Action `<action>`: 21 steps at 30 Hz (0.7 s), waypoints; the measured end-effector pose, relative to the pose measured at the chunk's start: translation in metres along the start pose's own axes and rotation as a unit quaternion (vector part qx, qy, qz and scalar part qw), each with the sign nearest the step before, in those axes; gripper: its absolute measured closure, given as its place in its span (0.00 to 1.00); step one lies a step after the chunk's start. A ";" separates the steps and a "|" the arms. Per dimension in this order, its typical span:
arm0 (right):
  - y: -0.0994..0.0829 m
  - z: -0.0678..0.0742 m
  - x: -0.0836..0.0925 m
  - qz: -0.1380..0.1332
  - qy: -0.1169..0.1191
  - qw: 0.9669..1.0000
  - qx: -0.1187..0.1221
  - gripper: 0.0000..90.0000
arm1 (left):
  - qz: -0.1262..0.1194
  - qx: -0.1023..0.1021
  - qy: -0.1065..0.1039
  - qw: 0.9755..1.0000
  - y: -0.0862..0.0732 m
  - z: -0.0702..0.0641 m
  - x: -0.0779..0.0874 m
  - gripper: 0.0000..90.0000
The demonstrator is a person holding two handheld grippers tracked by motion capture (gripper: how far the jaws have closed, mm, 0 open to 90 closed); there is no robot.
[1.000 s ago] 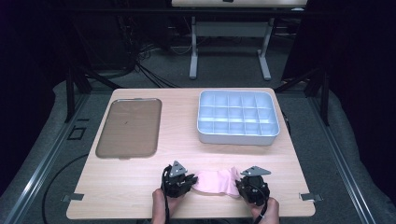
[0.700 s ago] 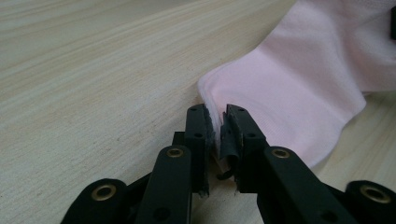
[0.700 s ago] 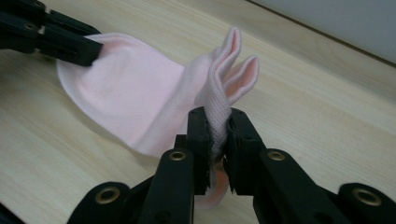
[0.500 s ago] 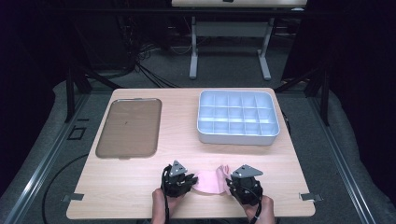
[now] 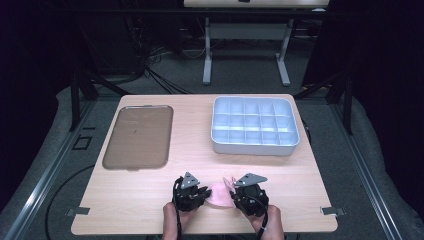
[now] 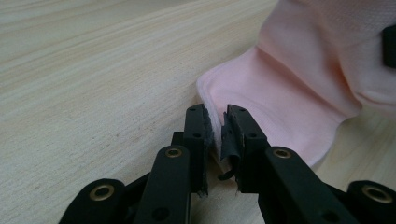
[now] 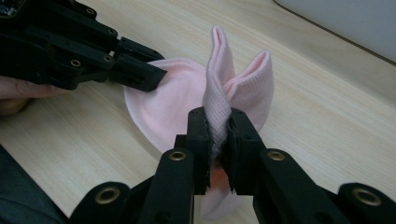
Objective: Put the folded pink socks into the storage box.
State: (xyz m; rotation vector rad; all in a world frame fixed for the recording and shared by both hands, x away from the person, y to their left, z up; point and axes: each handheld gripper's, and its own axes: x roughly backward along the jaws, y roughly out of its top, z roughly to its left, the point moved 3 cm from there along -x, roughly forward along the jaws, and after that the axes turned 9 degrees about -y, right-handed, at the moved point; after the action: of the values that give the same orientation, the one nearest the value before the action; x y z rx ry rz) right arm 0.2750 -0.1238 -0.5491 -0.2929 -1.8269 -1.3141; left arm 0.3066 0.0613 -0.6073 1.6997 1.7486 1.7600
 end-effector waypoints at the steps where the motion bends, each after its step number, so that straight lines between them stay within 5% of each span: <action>1: 0.001 0.002 -0.002 0.005 0.004 1.000 0.000 0.90 | -0.002 0.000 -0.001 1.000 0.000 0.000 0.000 0.87; 7: 0.009 0.018 -0.021 0.019 0.031 0.999 0.017 0.90 | 0.001 -0.001 -0.001 1.000 0.000 0.000 0.000 0.87; 14: 0.014 0.029 -0.040 0.034 0.022 0.999 0.020 0.88 | -0.001 0.002 -0.006 1.000 0.000 0.000 0.000 0.86; 18: 0.015 0.029 -0.039 0.033 0.047 0.998 0.026 0.60 | -0.001 0.002 -0.007 1.000 0.000 0.000 0.000 0.86; 21: 0.014 0.020 -0.024 0.003 0.060 0.998 0.005 0.54 | -0.002 0.003 -0.007 1.000 0.000 0.000 0.000 0.86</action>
State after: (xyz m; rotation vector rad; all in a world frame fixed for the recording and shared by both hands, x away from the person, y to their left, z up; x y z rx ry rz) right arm 0.2884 -0.0938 -0.5598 -0.2100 -1.7309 -1.2909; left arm 0.3066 0.0613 -0.6076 1.7054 1.7510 1.7391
